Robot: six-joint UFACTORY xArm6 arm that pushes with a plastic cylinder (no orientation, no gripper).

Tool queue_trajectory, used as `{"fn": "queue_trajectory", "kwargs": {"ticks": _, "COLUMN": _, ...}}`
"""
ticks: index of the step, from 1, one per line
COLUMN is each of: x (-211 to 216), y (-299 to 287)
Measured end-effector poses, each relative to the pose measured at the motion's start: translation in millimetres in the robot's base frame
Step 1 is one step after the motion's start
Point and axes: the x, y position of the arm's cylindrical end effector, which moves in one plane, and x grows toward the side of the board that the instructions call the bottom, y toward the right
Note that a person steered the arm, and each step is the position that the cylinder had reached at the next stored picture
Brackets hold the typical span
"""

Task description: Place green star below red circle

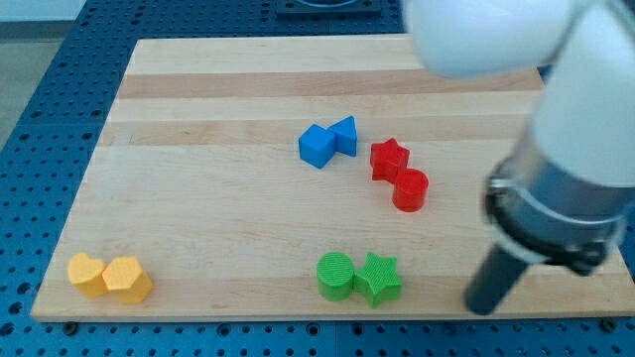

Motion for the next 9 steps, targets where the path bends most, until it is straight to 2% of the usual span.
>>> {"fn": "queue_trajectory", "kwargs": {"ticks": 1, "x": 0.0, "y": -63.1}}
{"fn": "queue_trajectory", "kwargs": {"ticks": 2, "x": -17.4, "y": -90.6}}
{"fn": "queue_trajectory", "kwargs": {"ticks": 4, "x": 0.2, "y": -92.3}}
{"fn": "queue_trajectory", "kwargs": {"ticks": 6, "x": -9.3, "y": -127.4}}
{"fn": "queue_trajectory", "kwargs": {"ticks": 7, "x": -34.8, "y": -97.7}}
{"fn": "queue_trajectory", "kwargs": {"ticks": 8, "x": -42.2, "y": -78.2}}
{"fn": "queue_trajectory", "kwargs": {"ticks": 9, "x": -15.7, "y": -93.5}}
